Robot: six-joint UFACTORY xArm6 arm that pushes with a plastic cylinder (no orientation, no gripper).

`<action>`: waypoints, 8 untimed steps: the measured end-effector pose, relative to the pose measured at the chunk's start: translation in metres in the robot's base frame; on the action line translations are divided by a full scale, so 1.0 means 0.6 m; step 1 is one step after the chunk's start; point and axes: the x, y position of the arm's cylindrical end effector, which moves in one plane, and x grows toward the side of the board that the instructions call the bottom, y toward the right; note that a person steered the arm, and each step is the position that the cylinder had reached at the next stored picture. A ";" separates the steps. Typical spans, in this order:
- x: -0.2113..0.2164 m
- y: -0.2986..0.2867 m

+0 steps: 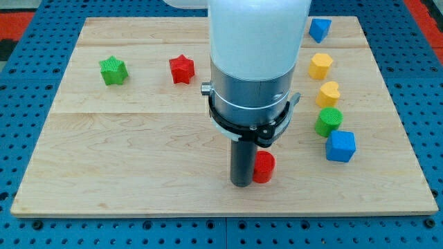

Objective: Move the red circle below the blue cube

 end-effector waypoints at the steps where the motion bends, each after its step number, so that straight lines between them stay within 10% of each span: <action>1: -0.012 -0.010; 8: -0.009 0.108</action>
